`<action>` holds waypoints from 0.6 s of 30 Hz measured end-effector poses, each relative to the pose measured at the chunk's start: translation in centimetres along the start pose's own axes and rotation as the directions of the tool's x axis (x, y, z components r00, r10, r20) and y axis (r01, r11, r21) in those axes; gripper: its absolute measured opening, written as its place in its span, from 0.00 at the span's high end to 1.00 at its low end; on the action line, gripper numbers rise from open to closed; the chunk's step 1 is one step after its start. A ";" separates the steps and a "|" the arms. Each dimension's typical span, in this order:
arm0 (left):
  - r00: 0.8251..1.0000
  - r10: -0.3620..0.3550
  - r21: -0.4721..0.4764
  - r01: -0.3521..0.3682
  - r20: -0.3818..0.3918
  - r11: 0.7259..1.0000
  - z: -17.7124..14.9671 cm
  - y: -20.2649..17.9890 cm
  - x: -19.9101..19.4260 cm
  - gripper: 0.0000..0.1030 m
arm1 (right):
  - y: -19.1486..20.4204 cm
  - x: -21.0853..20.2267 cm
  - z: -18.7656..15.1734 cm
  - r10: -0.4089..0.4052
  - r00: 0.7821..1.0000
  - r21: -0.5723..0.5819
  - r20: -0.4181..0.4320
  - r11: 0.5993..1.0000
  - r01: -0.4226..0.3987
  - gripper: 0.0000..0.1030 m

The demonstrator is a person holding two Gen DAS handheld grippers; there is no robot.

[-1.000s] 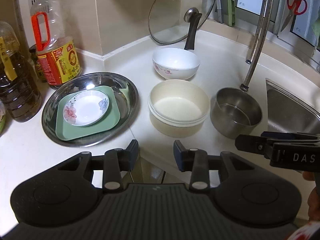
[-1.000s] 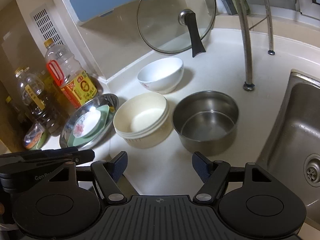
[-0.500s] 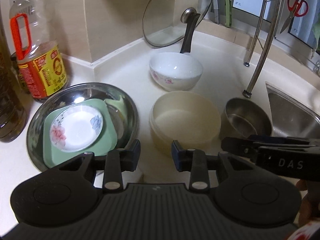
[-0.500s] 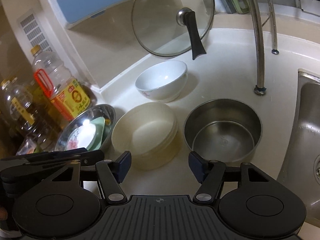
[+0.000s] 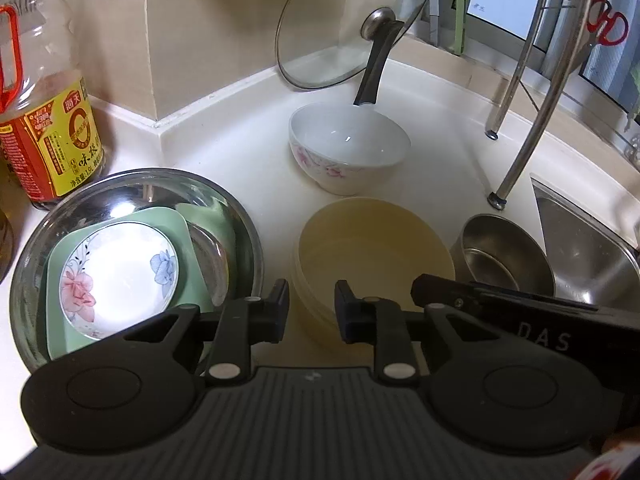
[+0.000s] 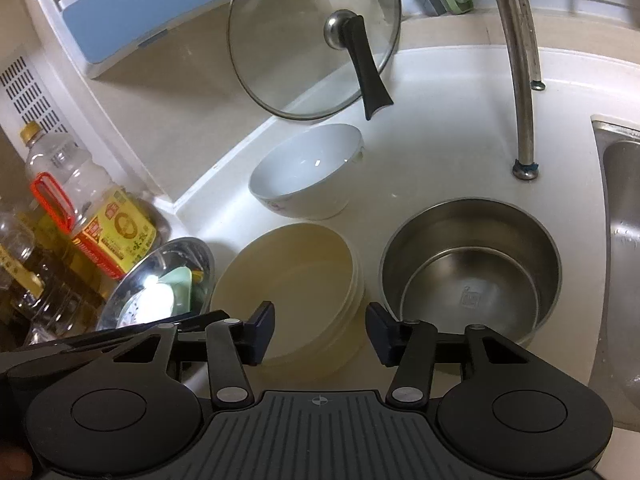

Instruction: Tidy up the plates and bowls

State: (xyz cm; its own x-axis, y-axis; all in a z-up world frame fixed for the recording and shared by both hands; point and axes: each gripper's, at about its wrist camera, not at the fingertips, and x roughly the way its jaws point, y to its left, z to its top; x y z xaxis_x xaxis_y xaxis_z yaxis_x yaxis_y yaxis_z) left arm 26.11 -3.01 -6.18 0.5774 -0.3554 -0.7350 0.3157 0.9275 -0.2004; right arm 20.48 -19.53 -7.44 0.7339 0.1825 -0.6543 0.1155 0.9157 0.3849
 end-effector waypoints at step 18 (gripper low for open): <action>0.997 0.074 -0.046 -0.075 -0.022 0.996 1.1 -0.1 2.7 0.87 | -0.7 2.6 2.0 -0.036 0.999 -0.050 -0.029 0.998 0.035 0.71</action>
State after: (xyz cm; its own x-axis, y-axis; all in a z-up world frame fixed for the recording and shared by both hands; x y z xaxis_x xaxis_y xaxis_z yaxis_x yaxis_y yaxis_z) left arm 28.50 -4.23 -7.42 0.5828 -0.2832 -0.7616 0.2369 0.9558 -0.1740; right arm 23.67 -20.37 -8.14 0.7091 0.1594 -0.6868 0.1074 0.9383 0.3287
